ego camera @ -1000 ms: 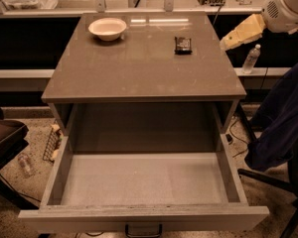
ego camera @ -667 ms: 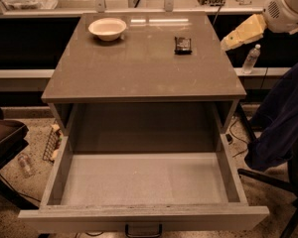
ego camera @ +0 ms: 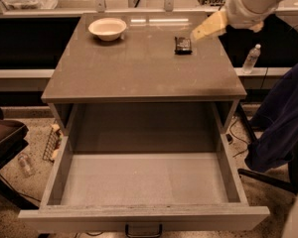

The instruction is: Place rxbar chocolate into top drawer

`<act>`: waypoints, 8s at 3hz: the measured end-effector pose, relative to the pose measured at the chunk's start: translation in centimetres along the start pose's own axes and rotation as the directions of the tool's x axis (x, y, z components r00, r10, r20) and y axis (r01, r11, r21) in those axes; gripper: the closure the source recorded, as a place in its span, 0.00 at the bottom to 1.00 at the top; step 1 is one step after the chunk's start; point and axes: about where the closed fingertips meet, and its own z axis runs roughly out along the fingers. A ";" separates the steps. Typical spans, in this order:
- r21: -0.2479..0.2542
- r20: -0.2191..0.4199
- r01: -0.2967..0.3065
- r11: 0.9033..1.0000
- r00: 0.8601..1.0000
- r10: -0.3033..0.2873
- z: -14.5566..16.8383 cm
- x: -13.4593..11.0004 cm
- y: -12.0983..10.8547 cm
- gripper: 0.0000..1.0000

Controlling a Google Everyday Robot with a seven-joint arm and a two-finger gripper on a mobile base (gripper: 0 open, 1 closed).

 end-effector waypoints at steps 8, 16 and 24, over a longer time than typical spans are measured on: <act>0.239 0.039 -0.140 0.961 0.990 0.135 20.2 -12.2 1.8 0.00; 0.127 -0.074 -0.313 0.941 0.943 0.323 19.7 -8.2 1.7 1.00; 0.398 -0.037 -0.370 0.839 0.908 0.418 1.8 -7.4 -2.7 1.00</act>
Offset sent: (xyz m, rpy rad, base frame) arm 0.1399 0.0799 -0.0187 0.1930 0.0274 -0.1352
